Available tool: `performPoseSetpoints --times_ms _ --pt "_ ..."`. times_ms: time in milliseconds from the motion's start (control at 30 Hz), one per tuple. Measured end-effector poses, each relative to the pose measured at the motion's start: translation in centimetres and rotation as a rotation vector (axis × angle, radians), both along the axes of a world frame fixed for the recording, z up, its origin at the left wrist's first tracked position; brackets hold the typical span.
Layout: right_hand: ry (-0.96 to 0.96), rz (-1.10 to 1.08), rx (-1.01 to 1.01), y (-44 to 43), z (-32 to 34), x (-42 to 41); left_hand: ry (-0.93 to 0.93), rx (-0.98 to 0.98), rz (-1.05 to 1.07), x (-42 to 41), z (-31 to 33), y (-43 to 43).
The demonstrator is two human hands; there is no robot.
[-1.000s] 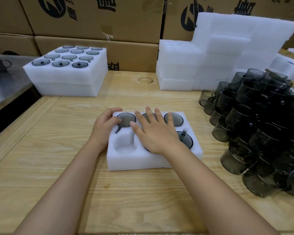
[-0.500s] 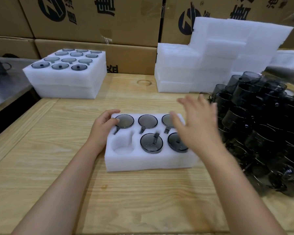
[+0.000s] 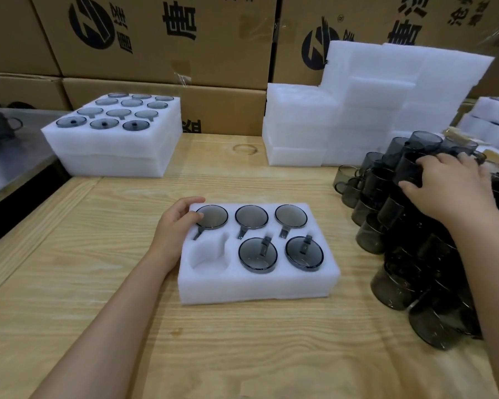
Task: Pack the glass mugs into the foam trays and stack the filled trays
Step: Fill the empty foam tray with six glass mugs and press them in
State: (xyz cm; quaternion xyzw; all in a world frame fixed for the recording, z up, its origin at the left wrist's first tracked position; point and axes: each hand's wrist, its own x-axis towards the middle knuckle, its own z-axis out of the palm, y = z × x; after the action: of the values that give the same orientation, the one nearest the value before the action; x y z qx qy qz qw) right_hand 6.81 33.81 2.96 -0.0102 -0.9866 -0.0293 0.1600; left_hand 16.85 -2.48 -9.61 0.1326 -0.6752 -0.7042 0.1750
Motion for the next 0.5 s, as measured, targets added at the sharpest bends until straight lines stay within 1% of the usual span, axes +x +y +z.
performPoseSetpoints --times_ms 267,400,500 --pt "0.141 -0.002 -0.075 -0.4 -0.3 -0.8 -0.001 -0.004 -0.006 -0.1 -0.1 -0.1" --pt "0.155 0.001 -0.041 -0.5 0.1 -0.8 -0.002 0.008 -0.007 -0.1 0.0 -0.1" --pt "0.172 0.071 -0.18 -0.8 0.7 0.0 -0.004 0.003 -0.009 -0.1 0.0 -0.1"
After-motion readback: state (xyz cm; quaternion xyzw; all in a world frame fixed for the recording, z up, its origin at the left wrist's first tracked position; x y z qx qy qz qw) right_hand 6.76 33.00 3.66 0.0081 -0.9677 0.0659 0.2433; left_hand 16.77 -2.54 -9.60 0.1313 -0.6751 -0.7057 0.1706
